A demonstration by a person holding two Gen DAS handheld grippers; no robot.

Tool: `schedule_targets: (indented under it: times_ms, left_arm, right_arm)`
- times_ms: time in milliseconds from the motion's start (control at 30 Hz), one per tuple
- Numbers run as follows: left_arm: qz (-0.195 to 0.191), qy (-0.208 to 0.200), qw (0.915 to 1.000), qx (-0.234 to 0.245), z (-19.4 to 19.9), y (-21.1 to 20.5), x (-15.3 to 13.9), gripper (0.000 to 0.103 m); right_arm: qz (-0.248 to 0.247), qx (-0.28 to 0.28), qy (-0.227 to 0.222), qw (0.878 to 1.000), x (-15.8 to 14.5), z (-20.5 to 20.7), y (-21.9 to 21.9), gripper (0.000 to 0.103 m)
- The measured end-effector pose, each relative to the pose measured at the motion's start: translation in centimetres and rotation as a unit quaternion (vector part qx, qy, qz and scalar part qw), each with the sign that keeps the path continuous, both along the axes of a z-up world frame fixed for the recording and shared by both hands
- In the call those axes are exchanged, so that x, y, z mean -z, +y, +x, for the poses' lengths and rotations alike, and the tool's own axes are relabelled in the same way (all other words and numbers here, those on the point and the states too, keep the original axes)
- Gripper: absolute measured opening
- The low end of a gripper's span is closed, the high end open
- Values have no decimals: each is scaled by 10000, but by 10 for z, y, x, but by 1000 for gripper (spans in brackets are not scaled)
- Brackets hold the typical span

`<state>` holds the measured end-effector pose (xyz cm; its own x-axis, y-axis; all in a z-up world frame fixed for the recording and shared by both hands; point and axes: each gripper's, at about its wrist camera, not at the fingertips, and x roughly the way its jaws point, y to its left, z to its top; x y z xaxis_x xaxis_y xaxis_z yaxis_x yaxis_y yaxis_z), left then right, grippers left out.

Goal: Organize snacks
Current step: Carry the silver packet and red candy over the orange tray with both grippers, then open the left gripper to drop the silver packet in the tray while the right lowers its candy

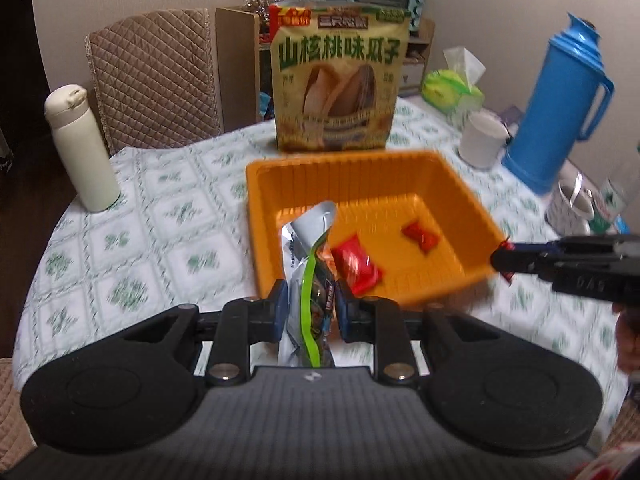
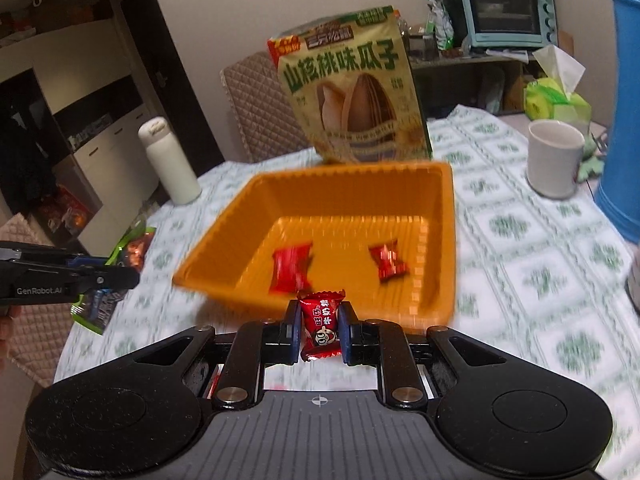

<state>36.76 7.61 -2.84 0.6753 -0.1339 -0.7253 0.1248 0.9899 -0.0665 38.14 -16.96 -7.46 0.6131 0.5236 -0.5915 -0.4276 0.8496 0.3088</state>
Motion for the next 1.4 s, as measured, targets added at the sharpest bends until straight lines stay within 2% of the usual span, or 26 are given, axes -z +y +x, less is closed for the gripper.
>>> schedule_targets:
  times_ms: [300, 500, 667, 800, 933, 1400]
  left_arm:
    - [-179, 125, 9996, -161, 68, -12, 0, 23]
    - [-24, 334, 9992, -217, 101, -20, 20, 23]
    - [-37, 490, 9983, -302, 119, -22, 36, 23]
    - [29, 586, 9978, -317, 126, -23, 47, 23]
    - [-60, 656, 9973, -312, 130, -22, 53, 23]
    - [-128, 499, 9985, -167, 122, -19, 45, 23]
  right_arm:
    - [-16, 156, -5, 9999, -6, 60, 17, 19]
    - [-103, 265, 99, 9995, 3, 88, 23, 19]
    - [-107, 333, 198, 9992, 10, 100, 26, 19]
    - [-103, 363, 267, 9989, 16, 107, 28, 19]
    - [-82, 378, 299, 9988, 19, 109, 28, 19]
    - [-25, 385, 299, 9988, 17, 110, 29, 19]
